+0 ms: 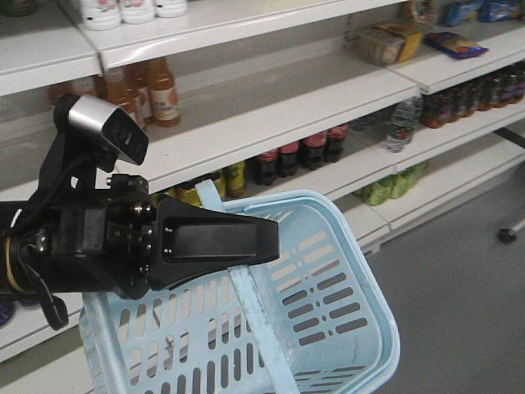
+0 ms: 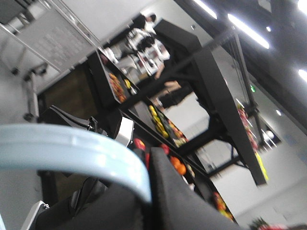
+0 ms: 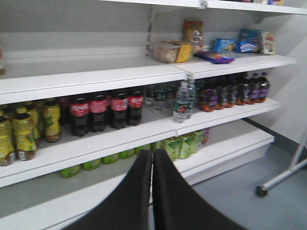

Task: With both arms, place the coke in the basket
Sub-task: 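Turn the base away from the shelf holding the basket in the left gripper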

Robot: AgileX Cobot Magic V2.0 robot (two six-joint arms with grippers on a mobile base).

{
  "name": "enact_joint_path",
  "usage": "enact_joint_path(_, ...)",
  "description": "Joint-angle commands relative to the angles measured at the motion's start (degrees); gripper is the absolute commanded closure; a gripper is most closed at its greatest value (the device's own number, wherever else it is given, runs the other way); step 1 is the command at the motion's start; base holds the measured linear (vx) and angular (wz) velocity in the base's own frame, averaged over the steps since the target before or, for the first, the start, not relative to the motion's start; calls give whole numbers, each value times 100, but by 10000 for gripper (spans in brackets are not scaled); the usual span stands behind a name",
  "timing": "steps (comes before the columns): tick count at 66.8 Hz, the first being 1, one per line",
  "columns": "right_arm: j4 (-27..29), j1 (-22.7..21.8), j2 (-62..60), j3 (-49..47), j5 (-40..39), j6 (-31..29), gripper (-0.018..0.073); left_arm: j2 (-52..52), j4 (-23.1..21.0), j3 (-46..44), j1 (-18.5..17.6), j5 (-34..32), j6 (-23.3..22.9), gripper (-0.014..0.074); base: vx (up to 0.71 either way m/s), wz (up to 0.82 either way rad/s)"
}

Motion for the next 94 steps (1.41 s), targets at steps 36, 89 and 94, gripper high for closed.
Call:
enact_joint_path(36,-66,-29,-72,39,-393,-61,564,-187,-512,-142,-40,-1106,12,602,-14,-66)
enact_joint_path(89,-66,-29,-72,39,-400,-61,564,-187,-512,-142,-40,-1106,12,602,-7,-49)
enact_joint_path(94,-66,-29,-72,39,-400,-61,564,-187,-512,-142,-40,-1106,12,602,5,-29)
